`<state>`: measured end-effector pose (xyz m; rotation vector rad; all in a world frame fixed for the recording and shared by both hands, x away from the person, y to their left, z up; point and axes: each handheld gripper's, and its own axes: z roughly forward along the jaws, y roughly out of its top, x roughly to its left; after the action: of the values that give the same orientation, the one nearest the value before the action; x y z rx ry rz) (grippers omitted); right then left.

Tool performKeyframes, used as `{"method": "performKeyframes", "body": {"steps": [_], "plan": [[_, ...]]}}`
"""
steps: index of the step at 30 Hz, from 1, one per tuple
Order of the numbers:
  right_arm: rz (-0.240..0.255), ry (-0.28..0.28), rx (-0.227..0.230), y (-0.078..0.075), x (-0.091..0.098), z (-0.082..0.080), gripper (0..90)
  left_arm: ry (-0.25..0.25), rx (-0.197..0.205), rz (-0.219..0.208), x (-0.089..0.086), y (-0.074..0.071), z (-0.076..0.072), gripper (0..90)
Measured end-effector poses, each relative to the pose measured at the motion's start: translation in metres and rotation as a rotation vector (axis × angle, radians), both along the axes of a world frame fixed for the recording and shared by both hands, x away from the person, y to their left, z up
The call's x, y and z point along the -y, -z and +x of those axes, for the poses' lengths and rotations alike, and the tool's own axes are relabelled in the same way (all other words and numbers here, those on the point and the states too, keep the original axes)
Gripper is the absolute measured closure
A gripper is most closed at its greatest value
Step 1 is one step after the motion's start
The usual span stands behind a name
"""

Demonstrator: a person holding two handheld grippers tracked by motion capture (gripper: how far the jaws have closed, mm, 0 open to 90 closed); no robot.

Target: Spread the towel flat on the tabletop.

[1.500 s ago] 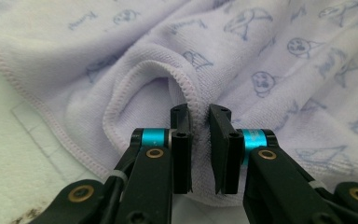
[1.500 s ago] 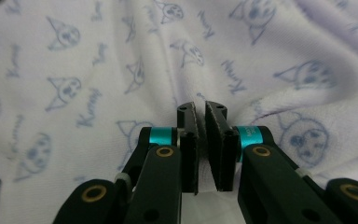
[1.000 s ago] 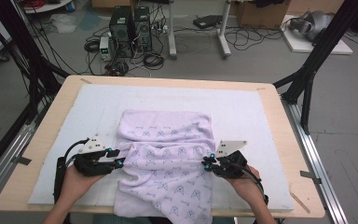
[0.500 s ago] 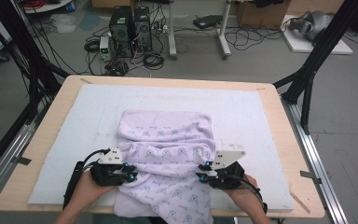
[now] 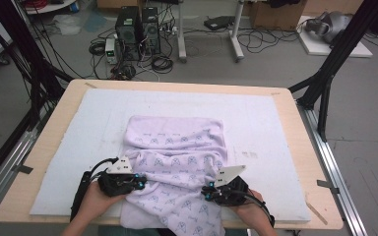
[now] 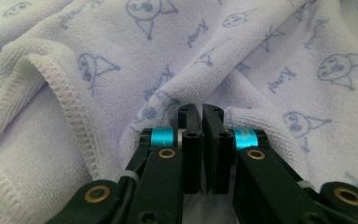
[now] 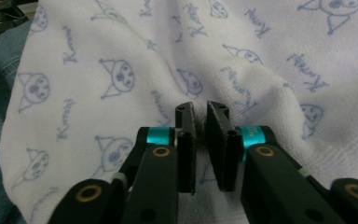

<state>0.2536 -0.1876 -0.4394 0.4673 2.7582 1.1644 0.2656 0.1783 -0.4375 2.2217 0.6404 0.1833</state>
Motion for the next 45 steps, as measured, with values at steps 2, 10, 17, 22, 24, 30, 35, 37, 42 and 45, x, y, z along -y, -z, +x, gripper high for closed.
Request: {"method": "performKeyframes", "body": {"steps": [2,10,17,22,24,30,35,37,42,45], "plan": [[0.002,0.001,0.001,0.000,0.001,-0.002,85.2,0.001,0.002,0.000,-0.001,-0.001,-0.003,86.4],[0.017,-0.033,0.005,-0.003,0.000,-0.012,86.9,-0.016,0.034,-0.014,-0.014,-0.006,-0.018,86.8],[0.057,-0.057,0.006,-0.013,0.004,-0.030,87.0,-0.015,0.056,-0.022,-0.020,-0.014,-0.041,86.9],[0.077,-0.087,0.008,-0.025,0.008,-0.041,82.4,0.026,0.058,-0.061,-0.024,-0.024,-0.053,86.1],[0.104,-0.074,0.029,-0.030,0.011,-0.039,77.6,0.019,0.064,-0.060,-0.023,-0.026,-0.051,78.8],[0.051,-0.020,0.032,-0.024,0.008,-0.013,65.8,-0.006,0.029,-0.041,-0.017,-0.016,-0.025,64.8],[0.009,-0.023,-0.005,-0.002,0.000,-0.001,68.7,0.000,0.008,0.024,-0.008,0.002,-0.018,72.4],[0.013,-0.019,0.004,0.001,0.000,-0.002,74.7,-0.025,0.018,0.019,-0.009,0.003,-0.021,78.5],[0.001,-0.019,0.023,-0.002,0.000,-0.007,83.6,-0.028,0.039,0.023,-0.009,0.003,-0.028,87.1],[0.010,-0.021,0.024,-0.003,0.001,-0.010,84.4,-0.024,0.040,0.011,-0.009,0.001,-0.034,87.4]]}}
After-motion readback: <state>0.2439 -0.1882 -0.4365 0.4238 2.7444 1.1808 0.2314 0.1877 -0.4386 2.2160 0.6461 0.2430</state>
